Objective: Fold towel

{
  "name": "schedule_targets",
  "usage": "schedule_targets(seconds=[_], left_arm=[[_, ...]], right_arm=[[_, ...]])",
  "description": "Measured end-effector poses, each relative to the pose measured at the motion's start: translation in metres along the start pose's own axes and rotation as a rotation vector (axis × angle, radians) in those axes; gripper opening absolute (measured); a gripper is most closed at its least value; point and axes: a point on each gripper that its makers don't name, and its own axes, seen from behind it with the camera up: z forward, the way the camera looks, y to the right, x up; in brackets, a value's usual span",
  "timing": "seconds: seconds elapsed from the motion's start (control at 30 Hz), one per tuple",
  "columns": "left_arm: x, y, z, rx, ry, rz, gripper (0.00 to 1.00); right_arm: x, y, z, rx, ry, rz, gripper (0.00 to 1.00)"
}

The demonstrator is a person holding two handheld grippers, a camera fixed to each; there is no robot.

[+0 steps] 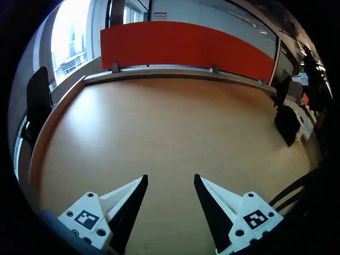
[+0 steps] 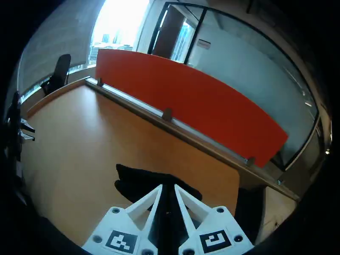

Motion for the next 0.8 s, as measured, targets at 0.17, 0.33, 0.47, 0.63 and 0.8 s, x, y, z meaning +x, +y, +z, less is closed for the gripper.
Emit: schedule_targets(seconds=[0.17,0.33,0.47,0.63,0.8], left_arm=[[0.0,0.001,0.0,0.003,-0.001,0.0,0.8],[0.001,0.001,-0.001,0.006,-0.002,0.002,0.8],[0.002,0.002,-0.001,0.009,-0.003,0.003,0.8],[0.003,0.004,0.0,0.009,-0.005,0.005,0.8],[0.004,0.006,0.002,0.008,-0.006,0.007,0.8]], right_arm=[[-0.004,0.015,0.001,-0.02,-0.011,0.006,0.04],[-0.008,0.03,0.003,-0.038,-0.021,0.016,0.04],[-0.008,0.04,0.004,-0.048,-0.025,0.019,0.04],[-0.008,0.052,0.004,-0.057,-0.032,0.016,0.04],[-0.009,0.06,0.004,-0.063,-0.037,0.02,0.04]])
